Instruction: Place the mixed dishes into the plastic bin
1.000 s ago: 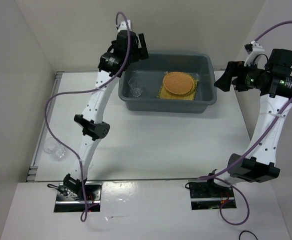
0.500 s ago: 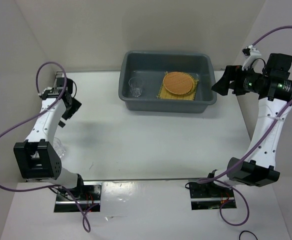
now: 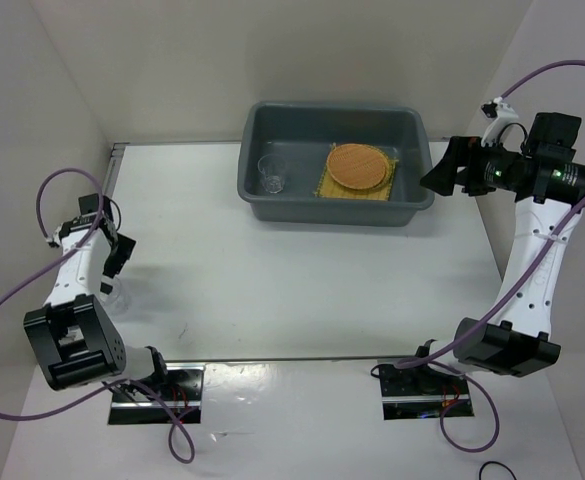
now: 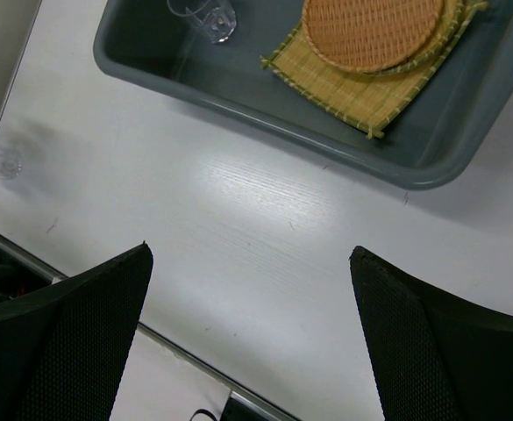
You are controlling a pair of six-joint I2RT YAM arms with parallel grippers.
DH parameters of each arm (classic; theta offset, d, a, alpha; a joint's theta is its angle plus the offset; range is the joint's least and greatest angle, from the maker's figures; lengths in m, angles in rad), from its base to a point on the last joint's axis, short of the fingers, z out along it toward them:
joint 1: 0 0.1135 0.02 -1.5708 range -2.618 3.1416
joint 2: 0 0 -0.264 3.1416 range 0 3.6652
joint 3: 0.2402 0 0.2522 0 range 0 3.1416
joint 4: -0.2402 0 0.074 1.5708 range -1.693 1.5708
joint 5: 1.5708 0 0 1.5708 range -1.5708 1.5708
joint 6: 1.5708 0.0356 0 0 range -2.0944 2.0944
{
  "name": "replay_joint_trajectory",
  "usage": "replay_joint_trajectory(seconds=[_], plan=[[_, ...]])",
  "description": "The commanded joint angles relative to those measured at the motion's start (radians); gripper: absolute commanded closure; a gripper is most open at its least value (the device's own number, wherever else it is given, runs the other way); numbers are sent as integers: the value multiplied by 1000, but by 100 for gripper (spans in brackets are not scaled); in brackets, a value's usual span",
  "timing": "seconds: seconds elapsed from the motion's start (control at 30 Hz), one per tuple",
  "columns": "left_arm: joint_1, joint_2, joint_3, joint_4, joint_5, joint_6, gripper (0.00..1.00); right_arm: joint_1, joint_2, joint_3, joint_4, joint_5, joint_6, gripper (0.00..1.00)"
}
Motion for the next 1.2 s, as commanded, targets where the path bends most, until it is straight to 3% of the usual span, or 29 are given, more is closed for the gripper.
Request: replay_joint_trajectory(seconds=[0.0, 0.13, 0.27, 0.4, 0.43, 0.53, 0.73, 0.8, 0.83, 0.9, 0.93, 0.97, 1.03, 1.07, 1.1, 1.17], plan=[[23, 7, -21, 75, 63, 25, 0, 7, -41, -18, 30, -10, 8, 2], [41, 36, -64, 117, 83, 25, 0, 7, -41, -9, 30, 8, 17, 2], [61, 49, -95, 148, 112, 34, 13, 7, -50, -9, 30, 18, 17, 2], [72, 82, -95, 169, 145, 55, 40, 7, -60, -20, 30, 28, 17, 2], [81, 82, -95, 169, 156, 55, 58, 7, -60, -20, 30, 39, 17, 2], [81, 82, -95, 180, 167, 55, 100, 7, -69, -29, 30, 50, 17, 2], [81, 61, 92, 154, 243, 16, 100, 7, -78, -49, 30, 50, 17, 2], [81, 46, 170, 183, 318, -27, 100, 7, -78, -49, 39, 50, 17, 2], [81, 55, 210, 216, 457, -27, 100, 7, -78, -49, 39, 50, 17, 2], [69, 64, 273, 414, 629, -44, 100, 7, -78, -49, 39, 50, 17, 2], [53, 64, 273, 525, 794, -58, 100, 7, -78, -49, 39, 50, 17, 2], [5, 73, 288, 734, 860, -84, 100, 7, -78, -49, 39, 50, 17, 2], [-66, 140, 383, 827, 946, -52, 100, 7, -87, -49, 39, 50, 17, 2], [-107, 183, 478, 709, 946, 83, 100, 7, -87, -58, 39, 50, 17, 2], [-196, 284, 698, 628, 946, 168, 100, 7, -87, -58, 39, 50, 17, 2], [-288, 427, 881, 414, 923, 396, 100, 7, -99, -67, 39, 50, 17, 2]])
